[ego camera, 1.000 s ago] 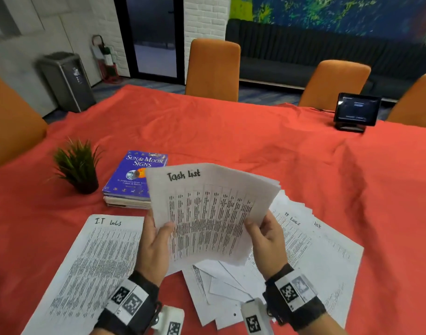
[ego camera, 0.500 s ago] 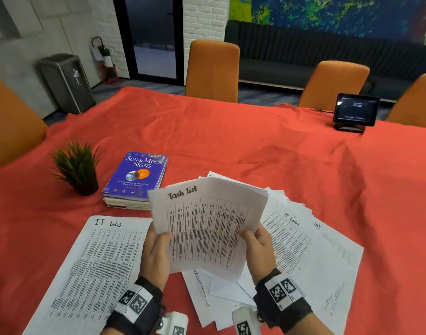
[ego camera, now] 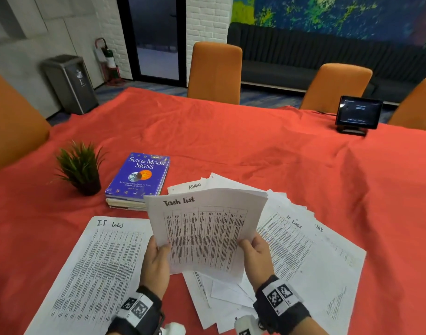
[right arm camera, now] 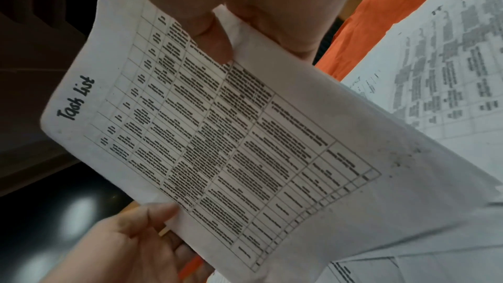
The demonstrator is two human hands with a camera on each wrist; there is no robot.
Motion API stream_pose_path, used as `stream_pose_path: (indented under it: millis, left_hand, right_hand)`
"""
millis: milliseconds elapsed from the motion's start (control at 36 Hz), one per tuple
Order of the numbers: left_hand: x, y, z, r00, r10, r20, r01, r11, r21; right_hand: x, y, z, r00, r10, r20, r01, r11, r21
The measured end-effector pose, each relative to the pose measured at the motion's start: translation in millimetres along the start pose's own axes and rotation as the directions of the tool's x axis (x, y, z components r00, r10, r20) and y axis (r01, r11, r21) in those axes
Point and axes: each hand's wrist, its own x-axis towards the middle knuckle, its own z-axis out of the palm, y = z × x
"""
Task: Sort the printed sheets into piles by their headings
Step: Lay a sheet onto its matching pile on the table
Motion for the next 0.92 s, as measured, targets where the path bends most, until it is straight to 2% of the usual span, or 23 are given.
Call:
stream_pose_path:
  millis: [194,306,417,583,694,806,917]
  left_hand:
    - [21,7,-27,0.990,0.105,-0.096,-0.085,0.978,0.190]
    - [33,12,-55,0.989,0.061,-0.136,-0.021,0.961,0.277]
    - [42,10,-88,0.979,0.069,-0.192,0.008,0.927,0.375]
    - [53,-8,-145,0.959,0.006,-0.284,0.150,0.839,0.523]
    - [58,-21,-180,0.938,-0.081,-0.336,0.266,0.788,0.555]
    - [61,-32,-210,0.923,-0.111,-0.368,0.310,0.780,0.543]
    - [65,-38,-229,0.921,-0.140,-0.363,0.341,0.738,0.582]
  right_hand:
    - [8,-13,18,0.998,-0.040,0.056,0.045,0.994,-0.098]
    - [13,-9,40,0.988,0.015,0.154,0.021,0.974,-0.226]
    - [15,-1,68,0.968,0.114,0.222,-0.041,0.950,-0.309]
    - [12,16,122,0.905,0.291,0.311,-0.139,0.892,-0.431]
    - [11,29,158,0.856,0.388,0.341,-0.158,0.826,-0.541]
    - [9,40,187,0.788,0.516,0.336,-0.222,0.748,-0.626]
    - [7,47,209,0.746,0.571,0.344,-0.251,0.719,-0.648]
